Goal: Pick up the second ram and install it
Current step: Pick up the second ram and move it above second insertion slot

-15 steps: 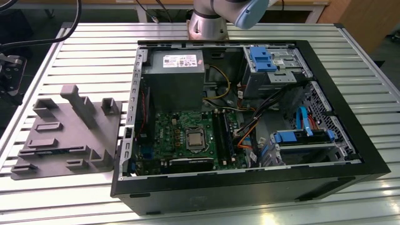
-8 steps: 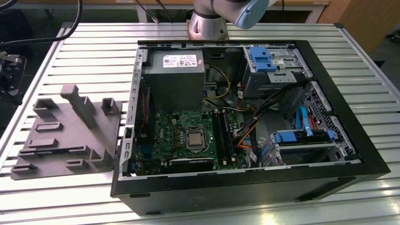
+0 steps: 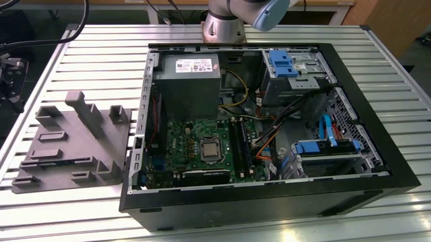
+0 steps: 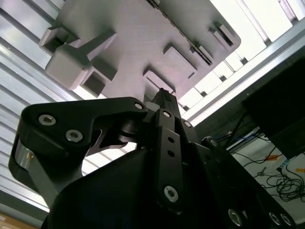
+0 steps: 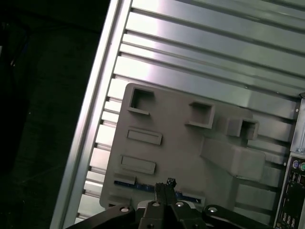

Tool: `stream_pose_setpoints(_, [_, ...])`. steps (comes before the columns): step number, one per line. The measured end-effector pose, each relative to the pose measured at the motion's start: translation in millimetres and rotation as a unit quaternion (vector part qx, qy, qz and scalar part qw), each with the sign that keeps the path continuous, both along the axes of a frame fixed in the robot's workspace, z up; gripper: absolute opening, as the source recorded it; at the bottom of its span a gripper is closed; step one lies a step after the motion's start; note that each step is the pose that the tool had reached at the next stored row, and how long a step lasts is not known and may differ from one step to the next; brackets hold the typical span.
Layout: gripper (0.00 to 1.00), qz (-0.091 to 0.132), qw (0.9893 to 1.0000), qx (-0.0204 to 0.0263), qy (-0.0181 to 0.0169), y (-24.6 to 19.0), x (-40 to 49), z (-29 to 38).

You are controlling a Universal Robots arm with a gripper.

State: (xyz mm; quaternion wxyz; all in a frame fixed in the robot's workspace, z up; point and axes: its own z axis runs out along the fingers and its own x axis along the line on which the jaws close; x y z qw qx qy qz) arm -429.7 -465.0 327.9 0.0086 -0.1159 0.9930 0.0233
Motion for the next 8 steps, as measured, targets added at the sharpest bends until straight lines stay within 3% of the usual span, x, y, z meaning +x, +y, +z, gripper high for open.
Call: stream_pose_setpoints(8, [0.11, 0.024, 0.9997, 0.0, 0.0, 0.0, 0.0, -0.1])
